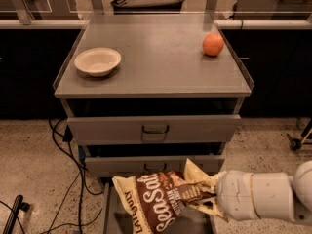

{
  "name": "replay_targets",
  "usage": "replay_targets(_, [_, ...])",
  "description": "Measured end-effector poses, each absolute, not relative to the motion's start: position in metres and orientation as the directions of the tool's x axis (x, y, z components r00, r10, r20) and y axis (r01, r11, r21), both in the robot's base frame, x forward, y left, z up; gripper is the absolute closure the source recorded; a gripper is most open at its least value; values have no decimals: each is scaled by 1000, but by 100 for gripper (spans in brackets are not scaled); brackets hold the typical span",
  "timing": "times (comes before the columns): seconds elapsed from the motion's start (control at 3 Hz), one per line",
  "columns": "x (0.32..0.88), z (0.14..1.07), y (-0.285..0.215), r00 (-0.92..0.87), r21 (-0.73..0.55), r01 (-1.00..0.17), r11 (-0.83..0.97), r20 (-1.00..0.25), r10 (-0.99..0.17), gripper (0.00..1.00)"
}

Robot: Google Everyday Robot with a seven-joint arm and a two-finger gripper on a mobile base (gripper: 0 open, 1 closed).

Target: Pick brown chip bag from bottom drawer and place on counter

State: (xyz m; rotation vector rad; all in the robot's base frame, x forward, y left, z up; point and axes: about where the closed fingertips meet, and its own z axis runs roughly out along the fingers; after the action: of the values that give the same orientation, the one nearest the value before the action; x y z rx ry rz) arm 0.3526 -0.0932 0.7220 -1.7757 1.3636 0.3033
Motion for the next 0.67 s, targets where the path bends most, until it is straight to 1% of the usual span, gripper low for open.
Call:
replay_targets(0.33, [368,815,-115,409,-509,-860,-35,-646,-645,100])
replay_targets(0.67, [373,825,-118,428,-535,-844,-35,-632,-646,100])
